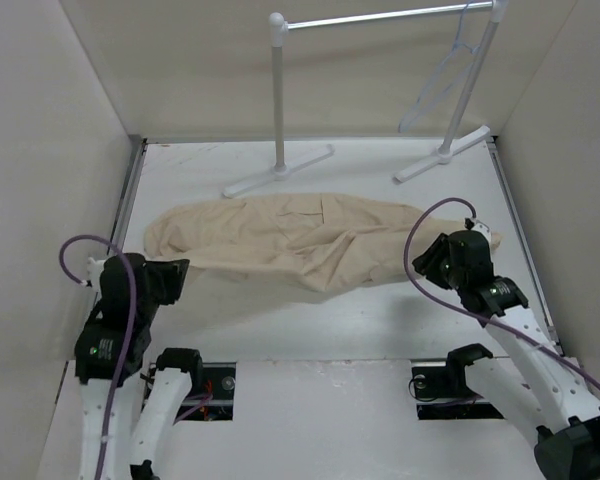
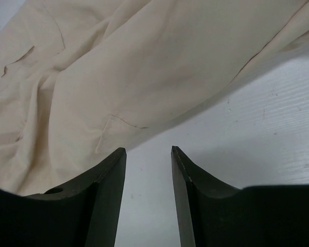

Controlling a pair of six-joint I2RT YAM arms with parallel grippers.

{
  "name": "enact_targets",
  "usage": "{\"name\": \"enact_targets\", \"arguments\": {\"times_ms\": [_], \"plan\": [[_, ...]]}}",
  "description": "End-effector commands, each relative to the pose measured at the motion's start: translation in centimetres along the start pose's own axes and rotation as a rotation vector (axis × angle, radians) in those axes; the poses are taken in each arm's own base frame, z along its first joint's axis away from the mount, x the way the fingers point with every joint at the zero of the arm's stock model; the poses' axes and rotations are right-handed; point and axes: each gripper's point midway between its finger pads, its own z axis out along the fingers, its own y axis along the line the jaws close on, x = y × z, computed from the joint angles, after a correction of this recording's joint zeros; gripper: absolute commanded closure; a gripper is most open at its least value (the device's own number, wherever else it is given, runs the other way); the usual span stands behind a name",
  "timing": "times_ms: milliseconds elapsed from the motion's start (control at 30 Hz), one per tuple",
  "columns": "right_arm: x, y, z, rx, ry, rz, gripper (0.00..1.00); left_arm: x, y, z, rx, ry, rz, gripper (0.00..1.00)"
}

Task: Place the trousers on the hanger
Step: Flatten out the trousers at the center of the board.

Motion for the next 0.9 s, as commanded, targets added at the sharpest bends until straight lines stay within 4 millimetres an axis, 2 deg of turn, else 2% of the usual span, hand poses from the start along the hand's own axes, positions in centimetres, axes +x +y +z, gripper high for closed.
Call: {"name": "enact_targets", "arguments": {"times_ms": [0, 100, 267, 333, 367, 467, 567, 600, 667, 733, 800, 867], "plan": [[-2.4, 2.5, -0.6, -0.067, -0.055, -0.029, 0.53, -1.5, 0.3, -4.6, -0.025, -0.058, 0.044, 0.99], [-3.7, 3.2, -0.4, -0.075, -0.078, -0.038, 0.5, -2.0, -1.6, -8.7, 0.029, -0.042, 0.025, 0.99], [-5.7, 4.5, 0.0, -0.083, -0.108, -0.039, 0.43, -1.7, -5.2, -13.8, 0.109, 0.019, -0.053, 0.98], [-6.4, 5.2, 0.2, -0.091, -0.117, -0.037, 0.4, -0.6, -5.8, -14.4, 0.106, 0.076, -0.081, 0.98], [-6.6, 5.4, 0.4, -0.092, -0.116, -0.037, 0.38, 0.2, -5.5, -14.0, 0.083, 0.117, -0.098, 0.97], [-6.9, 6.0, 1.0, -0.089, -0.103, -0.04, 0.33, 1.7, -1.9, -10.5, -0.041, 0.172, -0.165, 0.96], [-7.0, 6.4, 1.2, -0.09, -0.096, -0.043, 0.3, 1.1, 1.1, -4.9, -0.151, 0.128, -0.202, 0.95], [-7.1, 6.4, 1.3, -0.089, -0.095, -0.045, 0.29, 0.5, 1.6, -2.9, -0.177, 0.107, -0.209, 0.95], [-6.8, 6.7, 1.3, -0.094, -0.086, -0.057, 0.27, -1.9, 2.4, 1.5, -0.215, 0.015, -0.23, 0.95], [-6.1, 6.9, 1.0, -0.103, -0.072, -0.075, 0.27, -4.2, 4.1, 5.1, -0.295, -0.062, -0.244, 0.95], [-5.7, 6.7, 0.7, -0.1, -0.068, -0.082, 0.26, -5.6, 7.0, 7.2, -0.411, -0.098, -0.25, 0.95], [-5.2, 6.3, 0.3, -0.102, -0.06, -0.091, 0.26, -6.5, 9.6, 7.8, -0.505, -0.143, -0.24, 0.95]]}}
